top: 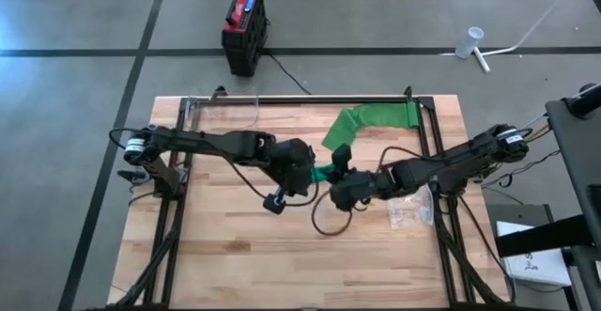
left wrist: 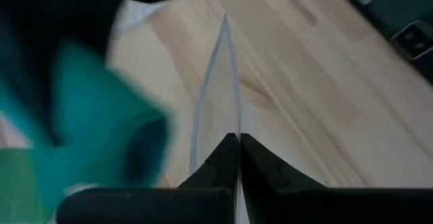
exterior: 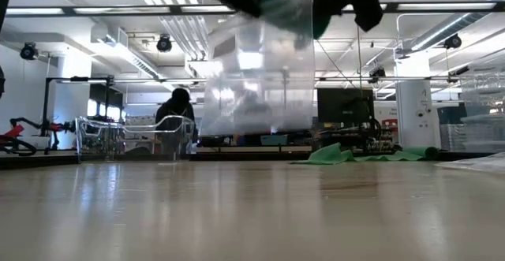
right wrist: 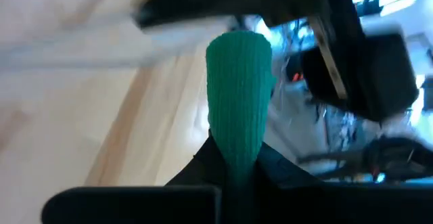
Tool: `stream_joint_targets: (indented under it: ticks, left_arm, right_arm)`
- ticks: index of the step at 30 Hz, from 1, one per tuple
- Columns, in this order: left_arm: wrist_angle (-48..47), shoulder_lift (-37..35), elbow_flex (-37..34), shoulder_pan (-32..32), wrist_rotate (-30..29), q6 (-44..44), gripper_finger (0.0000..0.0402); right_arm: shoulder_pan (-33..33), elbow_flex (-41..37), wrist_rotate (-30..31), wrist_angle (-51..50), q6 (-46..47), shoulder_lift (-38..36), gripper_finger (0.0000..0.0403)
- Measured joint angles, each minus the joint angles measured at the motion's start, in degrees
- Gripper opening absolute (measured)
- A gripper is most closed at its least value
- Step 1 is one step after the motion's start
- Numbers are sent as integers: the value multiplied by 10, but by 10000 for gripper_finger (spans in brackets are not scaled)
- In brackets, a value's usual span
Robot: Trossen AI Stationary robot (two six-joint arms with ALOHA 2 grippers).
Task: Roll bandage
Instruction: Put the blue rolled bandage into the transparent zip bag
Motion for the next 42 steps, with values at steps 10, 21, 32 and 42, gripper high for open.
stream_joint_targets:
  ticks: [10,21,32,42]
  left_arm:
    - [19,-30,8,26,158,9,0]
    - [32,-36,-2,32,204,17,0]
    - [47,-65,-74,43,195,6,0]
    - [106,-82,-109,42,196,-15,0]
  right_arm:
    - [53,-6,76,110,-185,5,15]
    - [64,-7,105,162,-423,74,17]
    - [73,14,170,159,-423,64,15]
    - [70,34,120,160,-414,66,15]
